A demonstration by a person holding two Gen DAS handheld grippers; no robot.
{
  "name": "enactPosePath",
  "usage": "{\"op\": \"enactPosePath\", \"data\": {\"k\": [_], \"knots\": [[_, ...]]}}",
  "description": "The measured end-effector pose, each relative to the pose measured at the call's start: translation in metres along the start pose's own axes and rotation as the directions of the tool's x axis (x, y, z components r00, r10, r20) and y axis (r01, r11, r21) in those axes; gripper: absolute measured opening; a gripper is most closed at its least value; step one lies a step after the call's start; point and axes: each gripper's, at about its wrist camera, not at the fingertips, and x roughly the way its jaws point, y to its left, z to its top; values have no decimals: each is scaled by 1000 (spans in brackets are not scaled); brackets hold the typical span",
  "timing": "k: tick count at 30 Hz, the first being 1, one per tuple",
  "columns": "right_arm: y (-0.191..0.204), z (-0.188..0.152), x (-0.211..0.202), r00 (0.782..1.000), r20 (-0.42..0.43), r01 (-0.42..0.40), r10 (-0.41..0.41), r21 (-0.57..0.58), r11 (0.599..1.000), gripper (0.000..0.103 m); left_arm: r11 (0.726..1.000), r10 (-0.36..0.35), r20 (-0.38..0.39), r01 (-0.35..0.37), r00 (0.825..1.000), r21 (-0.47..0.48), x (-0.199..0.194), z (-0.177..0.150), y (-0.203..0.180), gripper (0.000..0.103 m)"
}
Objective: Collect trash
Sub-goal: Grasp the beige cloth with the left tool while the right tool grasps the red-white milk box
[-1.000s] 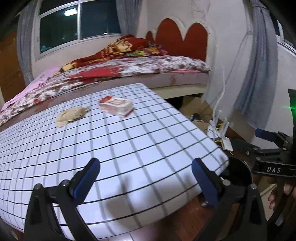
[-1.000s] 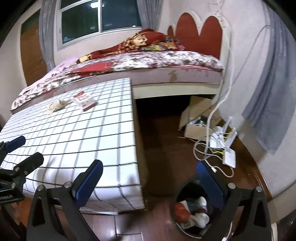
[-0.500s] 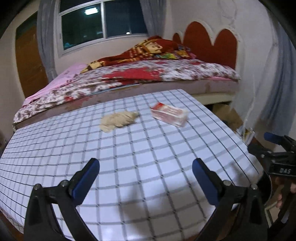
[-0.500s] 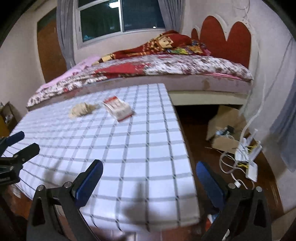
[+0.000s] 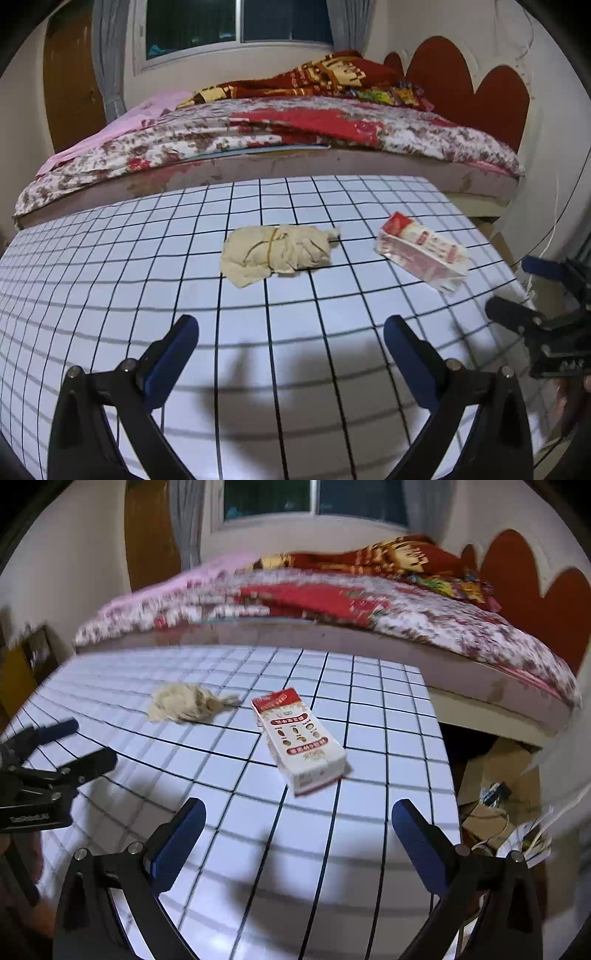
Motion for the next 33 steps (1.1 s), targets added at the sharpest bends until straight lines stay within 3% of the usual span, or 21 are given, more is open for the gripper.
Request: {"op": "enactPosePath", "data": {"k": [9,11,13,15,24,29,33], "knots": [[-5,25,65,996,-88,-23,17,-60,998,102,1000,15,-45,-14,999,27,49,20,11,101],[-7,28,72,995,-97,-38,32,-59,998,94,999,27,-55,-25,998,44,59,25,9,101],[-10,32,79,993,-111,-55,50,-46,997,72,999,23,-62,-20,998,46,68,30,8,101],[-12,34,83,991,-113,-72,69,-25,997,66,999,9,-52,-7,999,40,69,35,6,101],[-16,46,97,993,-101,-48,53,46,998,64,999,38,-70,-35,997,41,96,51,-6,100],[-6,46,103,991,-117,-52,57,44,998,61,1000,18,-129,-17,991,8,109,44,4,82],[-3,43,101,993,-109,-43,47,45,998,60,1000,-16,-107,18,994,11,103,42,11,67]]}}
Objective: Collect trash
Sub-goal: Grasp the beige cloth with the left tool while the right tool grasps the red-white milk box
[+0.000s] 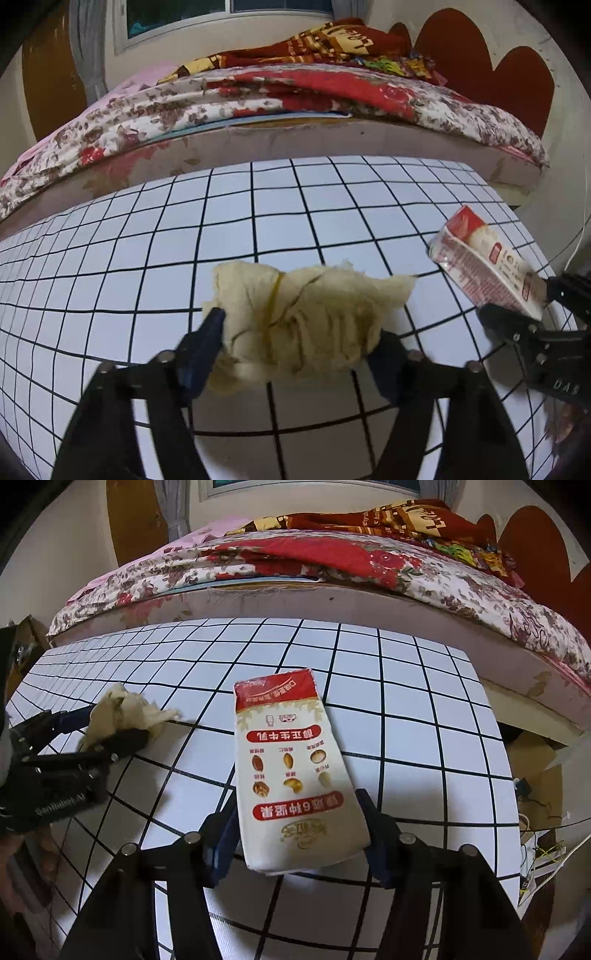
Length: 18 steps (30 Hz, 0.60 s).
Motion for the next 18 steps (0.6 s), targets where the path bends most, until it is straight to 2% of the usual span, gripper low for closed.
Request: {"op": "enactPosePath", "data": {"k": [3,9,18], "knots": [[2,-3,-3,1000,3,-2,2,-5,1000,58,1000,-22,17,23,1000,-9,-7,-4,5,61],[1,-14,-21,1000,27,-1,1,5,1000,56,999,-17,58,15,998,30,-33,-16,2,61],[0,-42,-83,996,95,-1,-3,40,999,55,998,-22,103,16,994,60,-82,-38,-5,61]]}}
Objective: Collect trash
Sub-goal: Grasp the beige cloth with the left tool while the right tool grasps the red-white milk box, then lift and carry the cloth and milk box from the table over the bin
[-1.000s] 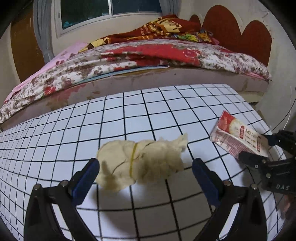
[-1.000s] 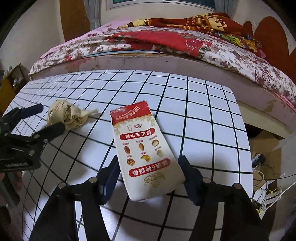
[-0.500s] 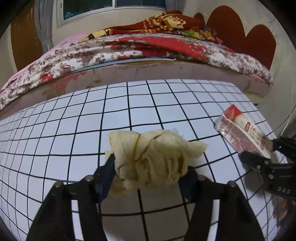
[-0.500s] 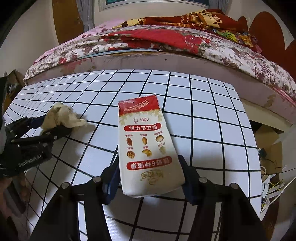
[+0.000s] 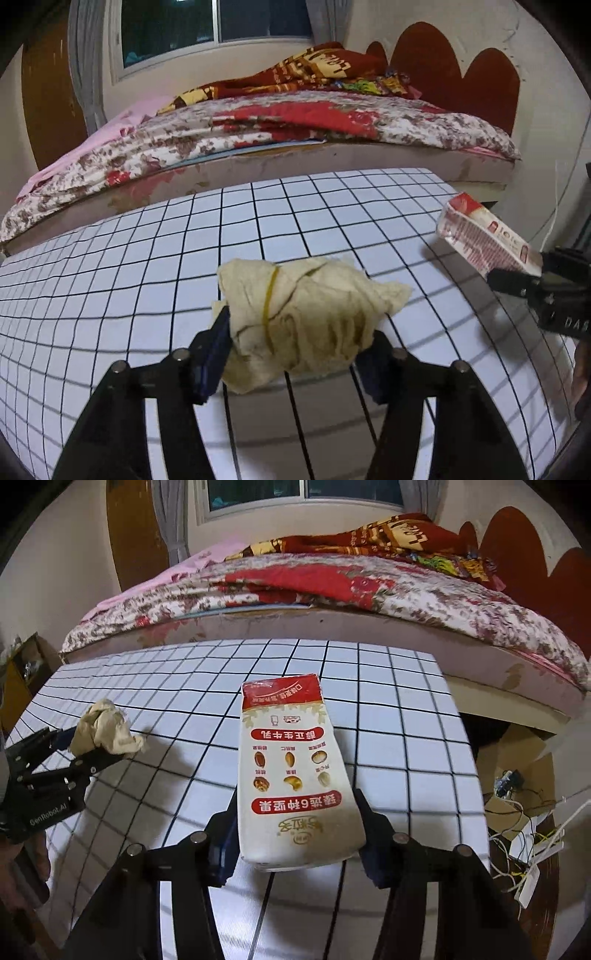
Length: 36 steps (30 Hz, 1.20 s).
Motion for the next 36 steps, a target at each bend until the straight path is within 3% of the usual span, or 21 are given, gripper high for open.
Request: {"op": "enactPosePath", "data": {"k": [16,28,36], "knots": [[-5,-53,-104,993,117,6,-14,72,997,55,998,-24,97,18,995,62,-86,-21,-43,61],[-25,-98,-190,976,209,29,-60,148,989,55,989,-117,173,99,978,105,-148,-32,-92,61],[-54,-136,-220,967,232,45,-103,242,969,55,980,-165,206,138,965,141,-169,-43,-125,61]]}}
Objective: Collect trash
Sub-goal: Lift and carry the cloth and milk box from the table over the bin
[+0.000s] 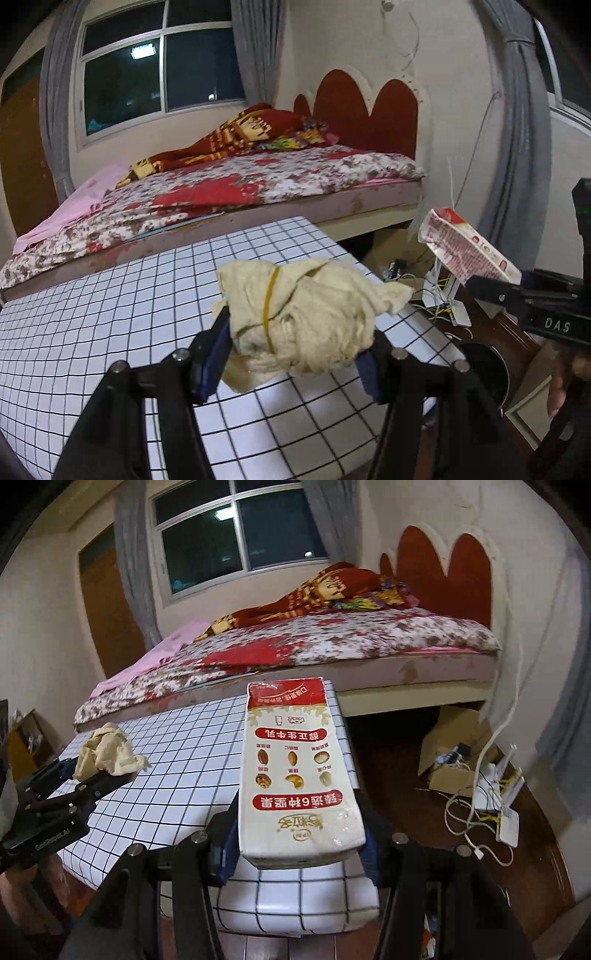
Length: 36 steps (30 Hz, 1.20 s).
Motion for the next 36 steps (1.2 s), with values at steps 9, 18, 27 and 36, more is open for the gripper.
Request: {"op": "enactPosePath", "data": {"k": [9,18,27,36], "knots": [[-36,-24,-28,998,5,66,-67,71,995,55,997,-68,-7,68,998,23,1,-3,-38,61],[-65,-45,-48,991,-8,132,-132,94,987,55,988,-148,-7,148,989,47,2,-6,-79,61],[-103,-70,-70,973,-35,231,-229,133,964,55,965,-253,-41,255,967,63,15,-13,-127,61],[-157,-104,-95,946,-104,324,-309,202,924,55,924,-363,-115,374,925,87,29,-29,-190,61]]}}
